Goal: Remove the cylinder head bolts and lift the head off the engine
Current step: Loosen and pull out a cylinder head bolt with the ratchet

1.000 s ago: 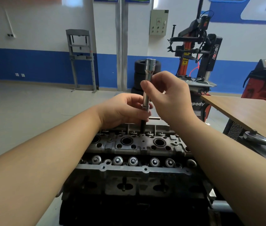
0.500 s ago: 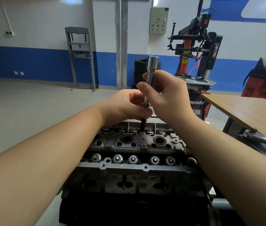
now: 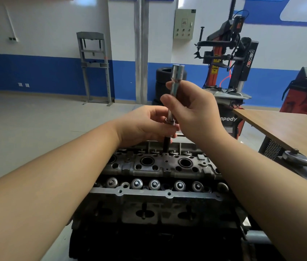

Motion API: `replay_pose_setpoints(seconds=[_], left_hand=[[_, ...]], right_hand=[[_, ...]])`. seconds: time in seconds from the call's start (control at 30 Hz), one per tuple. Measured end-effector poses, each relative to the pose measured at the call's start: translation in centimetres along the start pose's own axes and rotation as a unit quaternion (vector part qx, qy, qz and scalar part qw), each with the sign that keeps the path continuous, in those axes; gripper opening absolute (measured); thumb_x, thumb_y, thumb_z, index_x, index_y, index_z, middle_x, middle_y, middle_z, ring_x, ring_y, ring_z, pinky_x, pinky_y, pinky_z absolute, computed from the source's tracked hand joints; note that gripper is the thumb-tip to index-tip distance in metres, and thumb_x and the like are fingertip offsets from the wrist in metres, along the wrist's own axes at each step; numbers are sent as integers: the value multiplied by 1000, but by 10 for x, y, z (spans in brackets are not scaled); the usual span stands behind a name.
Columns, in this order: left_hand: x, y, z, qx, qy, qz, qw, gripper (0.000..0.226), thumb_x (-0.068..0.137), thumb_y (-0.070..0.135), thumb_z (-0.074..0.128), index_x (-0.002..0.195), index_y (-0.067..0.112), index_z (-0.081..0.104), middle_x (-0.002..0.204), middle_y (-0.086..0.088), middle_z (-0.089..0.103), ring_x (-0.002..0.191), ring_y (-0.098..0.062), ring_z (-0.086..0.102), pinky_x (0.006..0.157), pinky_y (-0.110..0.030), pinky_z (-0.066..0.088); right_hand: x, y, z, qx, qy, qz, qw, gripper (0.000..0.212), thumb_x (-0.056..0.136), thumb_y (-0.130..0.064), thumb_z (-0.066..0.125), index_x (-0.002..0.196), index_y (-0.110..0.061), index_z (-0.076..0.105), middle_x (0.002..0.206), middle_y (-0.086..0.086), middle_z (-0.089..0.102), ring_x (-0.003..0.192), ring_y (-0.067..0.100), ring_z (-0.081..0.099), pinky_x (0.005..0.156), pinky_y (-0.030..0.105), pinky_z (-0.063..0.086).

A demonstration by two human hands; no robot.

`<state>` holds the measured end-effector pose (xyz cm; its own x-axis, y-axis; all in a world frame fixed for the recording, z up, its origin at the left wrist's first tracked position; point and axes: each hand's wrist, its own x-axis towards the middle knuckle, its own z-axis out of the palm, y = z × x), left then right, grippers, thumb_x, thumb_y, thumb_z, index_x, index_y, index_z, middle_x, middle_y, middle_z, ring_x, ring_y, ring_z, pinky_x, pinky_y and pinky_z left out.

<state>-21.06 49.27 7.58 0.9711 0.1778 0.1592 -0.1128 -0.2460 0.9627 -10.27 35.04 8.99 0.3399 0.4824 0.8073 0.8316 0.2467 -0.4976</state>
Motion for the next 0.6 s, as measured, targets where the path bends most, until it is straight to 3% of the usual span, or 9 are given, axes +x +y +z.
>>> replay_pose_setpoints(seconds=[0.1,0.2,0.27,0.37,0.43,0.5,0.6], left_hand=[[-3,0,-5,-34,-57,-4,998,34,93,2,68,127,1,69,125,-21,71,120,-36,69,107,-51,56],[-3,0,-6,-29,-26,-2,999,38,89,-2,74,127,-7,67,122,-27,73,114,-37,73,99,-43,60],[-2,0,-4,2,9,4,1000,43,85,-5,80,125,-11,66,120,-32,71,109,-35,74,93,-39,61],[1,1,1,74,50,17,996,40,86,-5,82,123,-5,66,111,-32,67,100,-28,72,86,-34,63],[2,1,1,52,40,16,998,36,86,-4,81,120,-1,68,108,-26,69,102,-29,71,91,-41,64],[-1,1,-1,-7,-12,12,1000,33,88,-2,74,121,0,69,112,-21,72,107,-35,70,102,-50,60],[-3,0,-5,-55,-43,6,998,34,90,-3,68,125,-6,67,115,-20,75,111,-37,73,99,-47,60]], right_hand=[[1,-2,0,13,-46,3,999,15,104,-20,61,99,-5,64,76,4,64,67,6,54,62,19,44],[4,-4,0,48,-79,14,996,14,107,-23,54,109,-11,62,80,1,69,71,5,62,67,16,45],[3,-4,2,74,-76,27,994,21,104,-27,60,121,-16,60,83,2,71,75,11,66,69,21,49],[2,-2,5,6,-23,23,999,24,93,-32,76,99,-14,63,81,0,66,75,13,61,67,20,47],[2,-2,5,-7,-17,28,999,22,95,-29,75,96,-10,65,82,3,66,77,16,61,68,26,50],[1,-2,3,5,-31,30,999,17,101,-25,68,104,-8,67,86,4,69,82,18,64,76,35,54],[1,-1,1,18,-56,17,998,14,105,-19,57,106,-10,67,83,-2,72,80,16,68,75,38,55]])
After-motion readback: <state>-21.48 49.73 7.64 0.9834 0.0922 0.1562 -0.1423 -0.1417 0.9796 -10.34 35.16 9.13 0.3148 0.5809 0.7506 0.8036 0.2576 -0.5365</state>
